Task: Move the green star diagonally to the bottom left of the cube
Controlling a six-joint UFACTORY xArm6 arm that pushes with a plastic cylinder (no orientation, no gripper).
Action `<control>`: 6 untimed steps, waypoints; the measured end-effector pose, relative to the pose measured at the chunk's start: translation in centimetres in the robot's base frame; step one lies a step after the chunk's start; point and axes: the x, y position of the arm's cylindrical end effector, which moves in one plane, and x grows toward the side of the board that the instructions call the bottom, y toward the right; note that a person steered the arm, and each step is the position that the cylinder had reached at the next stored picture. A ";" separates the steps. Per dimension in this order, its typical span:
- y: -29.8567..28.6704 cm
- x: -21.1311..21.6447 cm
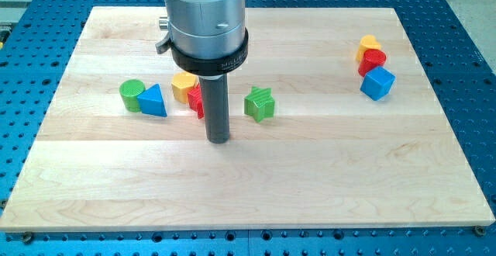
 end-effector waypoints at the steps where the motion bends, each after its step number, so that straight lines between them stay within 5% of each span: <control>1: 3.2 -3.8; 3: 10.4 -12.0; 4: 10.6 -12.4; 5: 10.6 -10.6; 6: 10.5 -3.3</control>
